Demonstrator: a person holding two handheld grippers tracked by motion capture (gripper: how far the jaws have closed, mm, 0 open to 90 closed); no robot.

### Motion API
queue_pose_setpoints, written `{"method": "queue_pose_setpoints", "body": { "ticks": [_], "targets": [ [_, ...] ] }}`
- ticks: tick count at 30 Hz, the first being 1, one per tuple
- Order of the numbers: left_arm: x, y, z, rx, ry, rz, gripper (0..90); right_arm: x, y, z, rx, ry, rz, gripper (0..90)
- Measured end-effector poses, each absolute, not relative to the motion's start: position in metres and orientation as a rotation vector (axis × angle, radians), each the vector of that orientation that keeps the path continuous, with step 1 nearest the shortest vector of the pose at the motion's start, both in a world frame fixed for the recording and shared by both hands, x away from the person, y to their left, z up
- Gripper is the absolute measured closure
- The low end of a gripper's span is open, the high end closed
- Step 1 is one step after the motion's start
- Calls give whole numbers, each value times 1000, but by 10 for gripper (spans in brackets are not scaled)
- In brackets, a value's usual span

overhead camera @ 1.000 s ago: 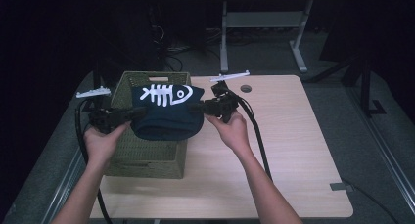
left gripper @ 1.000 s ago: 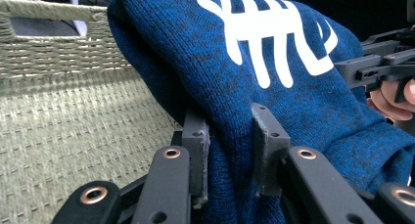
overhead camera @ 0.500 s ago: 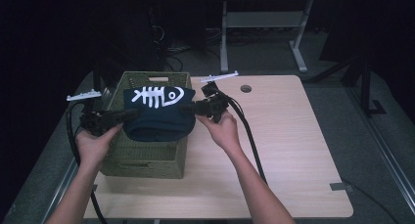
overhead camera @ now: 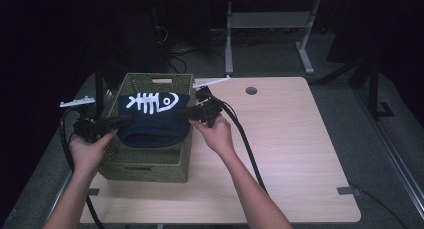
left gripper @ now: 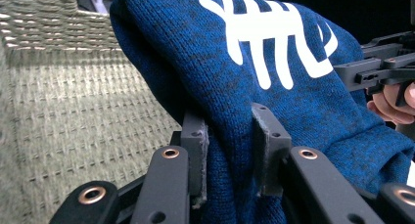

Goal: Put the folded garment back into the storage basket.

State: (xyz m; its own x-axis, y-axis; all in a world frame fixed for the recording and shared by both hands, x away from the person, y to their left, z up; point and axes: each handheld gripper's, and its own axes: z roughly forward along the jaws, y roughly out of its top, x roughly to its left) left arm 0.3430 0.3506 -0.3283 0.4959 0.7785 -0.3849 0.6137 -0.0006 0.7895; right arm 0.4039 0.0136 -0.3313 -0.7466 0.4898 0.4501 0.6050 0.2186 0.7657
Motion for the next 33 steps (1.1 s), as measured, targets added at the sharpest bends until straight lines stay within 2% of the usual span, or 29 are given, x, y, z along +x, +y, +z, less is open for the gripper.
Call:
{"method": "queue_pose_setpoints", "body": {
  "ticks": [19,33],
  "targets": [
    [346,373,-355,1690,1341,193,691,404,48,-352,-1056,-2445,-1467,738],
    [347,380,-360,1718,1380,229,674,404,62,-365,-1060,-2488,-1412,725]
  ]
}}
